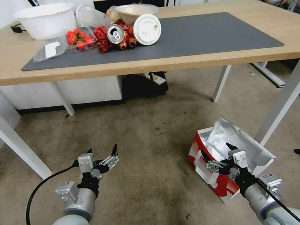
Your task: Pick up the food delivery bag from the floor and place it on the table.
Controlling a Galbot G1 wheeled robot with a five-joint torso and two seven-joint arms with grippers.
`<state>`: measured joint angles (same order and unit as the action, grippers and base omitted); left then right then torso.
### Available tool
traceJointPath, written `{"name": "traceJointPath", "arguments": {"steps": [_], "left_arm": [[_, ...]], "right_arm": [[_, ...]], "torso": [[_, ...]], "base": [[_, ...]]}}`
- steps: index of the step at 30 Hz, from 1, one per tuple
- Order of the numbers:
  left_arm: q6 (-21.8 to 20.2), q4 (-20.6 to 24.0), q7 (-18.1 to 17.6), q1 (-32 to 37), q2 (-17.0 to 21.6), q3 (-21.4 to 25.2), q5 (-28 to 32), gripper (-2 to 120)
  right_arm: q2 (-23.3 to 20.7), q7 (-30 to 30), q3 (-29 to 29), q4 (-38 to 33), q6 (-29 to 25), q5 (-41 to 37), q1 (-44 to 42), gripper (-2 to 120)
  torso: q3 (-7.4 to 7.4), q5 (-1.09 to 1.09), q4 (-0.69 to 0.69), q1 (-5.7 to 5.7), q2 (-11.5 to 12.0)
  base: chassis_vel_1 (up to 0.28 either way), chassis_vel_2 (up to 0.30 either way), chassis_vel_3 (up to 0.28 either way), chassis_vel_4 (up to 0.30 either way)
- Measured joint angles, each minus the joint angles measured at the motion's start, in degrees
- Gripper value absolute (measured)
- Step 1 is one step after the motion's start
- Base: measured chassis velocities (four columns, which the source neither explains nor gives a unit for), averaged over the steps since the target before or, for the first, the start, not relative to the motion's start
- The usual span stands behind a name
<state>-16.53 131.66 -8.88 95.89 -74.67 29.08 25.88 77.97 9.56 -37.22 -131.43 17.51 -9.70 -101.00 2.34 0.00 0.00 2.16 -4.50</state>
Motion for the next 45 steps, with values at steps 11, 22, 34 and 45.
{"name": "traceJointPath", "arguments": {"steps": [11,22,34,45], "left_arm": [[0.11,-0.41,0.12,-0.09,0.10,0.07,0.10,100],[0.21,-0.51,0.16,0.13,0.04,0.02,0.12,100],[4.30,-2.37,0.35,-0.26,0.17,-0.34,-2.60,100],[4.38,-2.91,-0.80,-1.71,1.02,-1.05,-4.10,100]], "right_arm": [[0.09,0.02,0.09,0.29,0.00,0.18,0.12,100],[0.10,0.18,0.15,0.48,0.00,0.31,0.16,100],[-6.65,-0.72,-1.94,6.99,-7.08,-4.36,7.02,100],[-22.38,4.12,-2.24,22.75,-12.37,-10.46,19.53,100]], "torso": [[-2.34,0.00,0.00,-0.13,2.56],[-2.34,0.00,0.00,-0.32,3.25],[-2.34,0.01,0.00,-0.30,2.96],[-2.33,0.00,-0.01,-0.26,2.80]], "base": [[0.000,0.000,0.000,0.000],[0.000,0.000,0.000,0.000],[0.000,0.000,0.000,0.000],[0.000,0.000,0.000,0.000]]}}
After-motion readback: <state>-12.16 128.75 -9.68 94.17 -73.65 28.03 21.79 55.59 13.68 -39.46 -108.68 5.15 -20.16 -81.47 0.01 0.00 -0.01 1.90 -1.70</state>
